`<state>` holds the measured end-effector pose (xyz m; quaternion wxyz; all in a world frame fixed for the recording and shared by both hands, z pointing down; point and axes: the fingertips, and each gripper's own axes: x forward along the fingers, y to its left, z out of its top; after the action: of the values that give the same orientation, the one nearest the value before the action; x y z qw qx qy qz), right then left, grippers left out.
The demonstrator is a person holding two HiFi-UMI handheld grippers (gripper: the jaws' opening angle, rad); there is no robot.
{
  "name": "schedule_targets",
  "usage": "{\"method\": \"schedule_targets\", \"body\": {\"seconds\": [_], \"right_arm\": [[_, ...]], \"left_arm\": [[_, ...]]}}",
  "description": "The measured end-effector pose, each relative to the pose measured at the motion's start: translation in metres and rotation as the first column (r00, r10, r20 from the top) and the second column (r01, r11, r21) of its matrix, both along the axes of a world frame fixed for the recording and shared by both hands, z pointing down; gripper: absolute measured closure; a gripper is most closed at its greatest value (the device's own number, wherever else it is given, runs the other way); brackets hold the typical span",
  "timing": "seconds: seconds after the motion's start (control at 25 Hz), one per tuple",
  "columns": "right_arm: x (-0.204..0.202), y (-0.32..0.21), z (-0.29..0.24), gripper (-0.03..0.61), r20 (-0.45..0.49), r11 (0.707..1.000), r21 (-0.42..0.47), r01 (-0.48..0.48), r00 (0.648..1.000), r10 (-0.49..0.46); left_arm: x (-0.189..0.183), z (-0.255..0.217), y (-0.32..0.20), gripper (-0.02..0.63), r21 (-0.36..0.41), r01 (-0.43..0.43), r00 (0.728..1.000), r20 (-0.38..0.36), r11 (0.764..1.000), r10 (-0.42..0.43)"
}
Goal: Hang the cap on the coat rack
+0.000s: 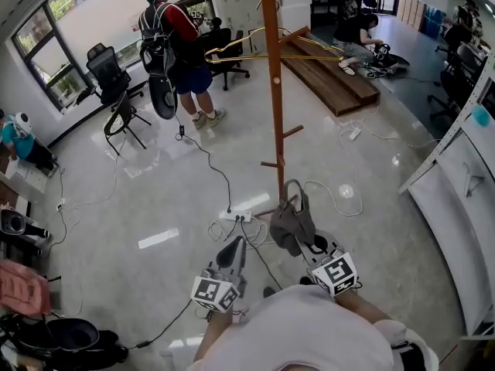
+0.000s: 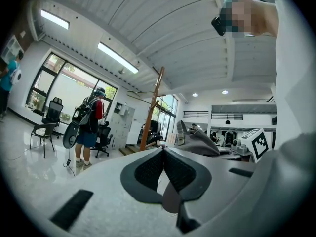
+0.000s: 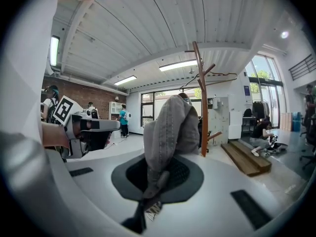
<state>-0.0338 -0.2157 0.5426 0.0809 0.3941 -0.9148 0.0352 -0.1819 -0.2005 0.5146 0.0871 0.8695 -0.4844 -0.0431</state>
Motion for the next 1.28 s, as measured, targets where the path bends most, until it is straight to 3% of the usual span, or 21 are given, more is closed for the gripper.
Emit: {"method": "schedule_targets", "body": {"seconds": [0.44,0.72,1.04,1.28], "right_arm": [[0.001,-0.022,-0.025,0.557,0.018,0.999,0.039,0.016,1.0,-0.017],[-0.001,-0.065,-0.06,0.557,-0.019,0.996,0.074,0.059,0.998,-0.058],[-0.009,-0.119,-0.115,0.557,-0.042,0.984,0.168,0.058,0.998,-0.051],[-0.008,-0.149,-0.133,0.557,-0.039,0.983,0.18,0.042,0.999,-0.035]], "left_arm": [[-0.002,0.0,-0.008,0.604,-0.006,0.022,1.0,0.006,1.0,-0.022],[0.007,0.001,-0.011,0.604,-0.007,0.013,1.0,-0.001,1.0,-0.013],[0.008,0.004,-0.016,0.604,-0.019,0.019,1.0,-0.009,1.0,-0.019],[0.007,0.006,-0.016,0.604,-0.026,0.034,0.999,-0.008,0.999,-0.034]]}}
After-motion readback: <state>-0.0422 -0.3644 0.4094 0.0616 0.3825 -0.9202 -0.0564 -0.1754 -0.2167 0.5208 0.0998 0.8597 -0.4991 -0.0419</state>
